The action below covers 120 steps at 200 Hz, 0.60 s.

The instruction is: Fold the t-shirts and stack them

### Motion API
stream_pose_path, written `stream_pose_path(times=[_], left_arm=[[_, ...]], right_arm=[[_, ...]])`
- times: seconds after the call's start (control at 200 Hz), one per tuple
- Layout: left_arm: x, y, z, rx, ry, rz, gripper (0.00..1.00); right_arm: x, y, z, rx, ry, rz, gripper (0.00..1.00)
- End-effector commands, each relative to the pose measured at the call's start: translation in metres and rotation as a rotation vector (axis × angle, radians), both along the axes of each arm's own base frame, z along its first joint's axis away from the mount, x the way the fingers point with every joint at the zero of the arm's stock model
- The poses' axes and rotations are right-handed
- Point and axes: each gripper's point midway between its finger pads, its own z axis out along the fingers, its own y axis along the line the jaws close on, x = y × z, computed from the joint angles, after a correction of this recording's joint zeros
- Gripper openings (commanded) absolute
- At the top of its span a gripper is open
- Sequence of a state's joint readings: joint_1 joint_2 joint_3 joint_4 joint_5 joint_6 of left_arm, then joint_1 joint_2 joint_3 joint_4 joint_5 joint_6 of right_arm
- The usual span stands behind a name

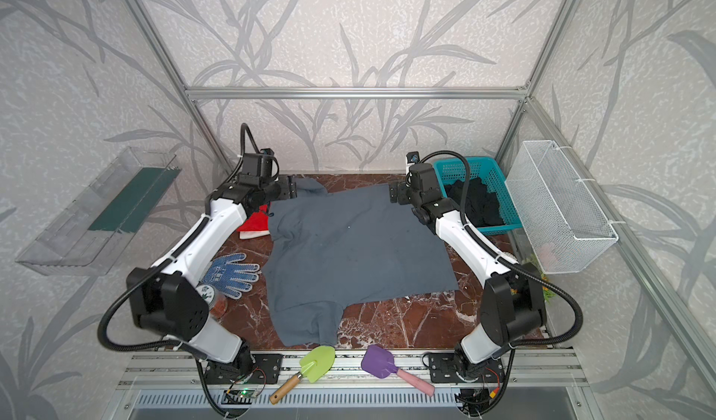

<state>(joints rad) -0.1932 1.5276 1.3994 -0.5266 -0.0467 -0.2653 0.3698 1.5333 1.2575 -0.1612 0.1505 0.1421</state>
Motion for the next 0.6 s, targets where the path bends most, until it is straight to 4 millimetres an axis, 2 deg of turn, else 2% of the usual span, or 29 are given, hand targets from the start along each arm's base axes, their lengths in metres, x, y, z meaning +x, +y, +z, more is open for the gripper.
stream_pose_path(times=[0.0, 0.11, 0.185, 0.26, 0.305, 0.4, 0.5, 0.595], left_arm=[[-0.072, -0.021, -0.070, -0.046, 0.260, -0.041, 0.76], [-0.148, -0.041, -0.111, -0.065, 0.451, -0.066, 0.62], [-0.197, -0.038, -0.137, -0.052, 0.586, -0.008, 0.56], [-0.231, -0.035, -0.151, -0.037, 0.633, 0.053, 0.56], [-0.247, -0.037, -0.156, -0.055, 0.647, 0.075, 0.56], [-0.274, -0.034, -0.164, -0.054, 0.677, 0.130, 0.55], [-0.295, -0.028, -0.184, -0.025, 0.729, 0.174, 0.55], [-0.303, -0.026, -0.200, -0.017, 0.739, 0.186, 0.55]], right_arm=[[-0.058, 0.015, -0.067, 0.042, 0.265, 0.051, 0.98], [-0.104, 0.029, -0.092, 0.023, 0.359, 0.110, 0.96], [-0.139, 0.058, -0.100, 0.035, 0.405, 0.244, 0.93], [-0.177, 0.086, -0.105, 0.002, 0.430, 0.360, 0.92], [-0.197, 0.097, -0.108, -0.018, 0.459, 0.406, 0.90], [-0.243, 0.128, -0.117, 0.002, 0.532, 0.545, 0.76], [-0.276, 0.154, -0.129, 0.020, 0.577, 0.641, 0.73], [-0.297, 0.173, -0.141, 0.001, 0.615, 0.692, 0.72]])
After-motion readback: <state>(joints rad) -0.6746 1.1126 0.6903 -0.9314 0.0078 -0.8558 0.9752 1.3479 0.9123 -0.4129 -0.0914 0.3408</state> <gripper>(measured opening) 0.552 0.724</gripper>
